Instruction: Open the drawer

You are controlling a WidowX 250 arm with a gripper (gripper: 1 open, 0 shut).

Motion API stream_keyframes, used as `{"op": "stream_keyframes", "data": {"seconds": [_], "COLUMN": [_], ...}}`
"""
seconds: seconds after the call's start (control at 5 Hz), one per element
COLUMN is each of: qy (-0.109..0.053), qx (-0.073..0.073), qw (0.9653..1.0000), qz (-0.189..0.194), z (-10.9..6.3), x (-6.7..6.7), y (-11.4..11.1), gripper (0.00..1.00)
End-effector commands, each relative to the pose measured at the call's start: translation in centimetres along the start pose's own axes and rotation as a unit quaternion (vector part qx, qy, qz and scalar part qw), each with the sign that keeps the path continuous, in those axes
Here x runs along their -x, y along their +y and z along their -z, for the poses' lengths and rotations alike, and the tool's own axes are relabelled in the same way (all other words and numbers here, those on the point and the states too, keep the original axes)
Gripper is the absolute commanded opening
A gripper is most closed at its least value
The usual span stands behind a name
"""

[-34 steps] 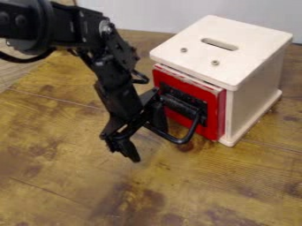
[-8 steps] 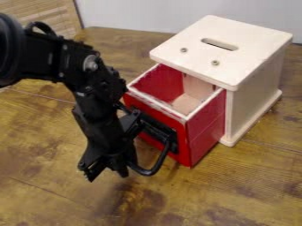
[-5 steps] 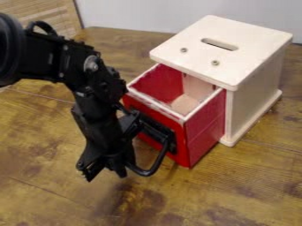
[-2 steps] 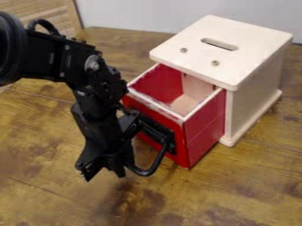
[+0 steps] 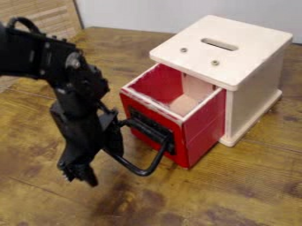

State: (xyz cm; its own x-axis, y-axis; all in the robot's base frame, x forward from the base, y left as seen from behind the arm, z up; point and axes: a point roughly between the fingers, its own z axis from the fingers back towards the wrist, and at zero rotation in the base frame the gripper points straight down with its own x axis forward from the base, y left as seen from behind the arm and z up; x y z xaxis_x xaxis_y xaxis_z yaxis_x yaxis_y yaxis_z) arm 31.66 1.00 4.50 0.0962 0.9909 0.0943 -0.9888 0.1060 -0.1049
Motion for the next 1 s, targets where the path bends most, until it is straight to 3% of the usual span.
{"op": "stream_keyframes", "data": {"seconds": [0.0,0.4,0.8], "qy": [-0.021,-0.02,-0.033], "qx": [0.023,0.032,0.071], "qw": [0.9986,0.9991,0.9956], "qz": [-0.043,-0.02,0.052], "z": [-2.9,-6.0,-9.0], "x": [-3.2,-3.2,-3.0], "y": [0.1,-0.1,-1.5], "gripper": [1.0,1.0,1.0]}}
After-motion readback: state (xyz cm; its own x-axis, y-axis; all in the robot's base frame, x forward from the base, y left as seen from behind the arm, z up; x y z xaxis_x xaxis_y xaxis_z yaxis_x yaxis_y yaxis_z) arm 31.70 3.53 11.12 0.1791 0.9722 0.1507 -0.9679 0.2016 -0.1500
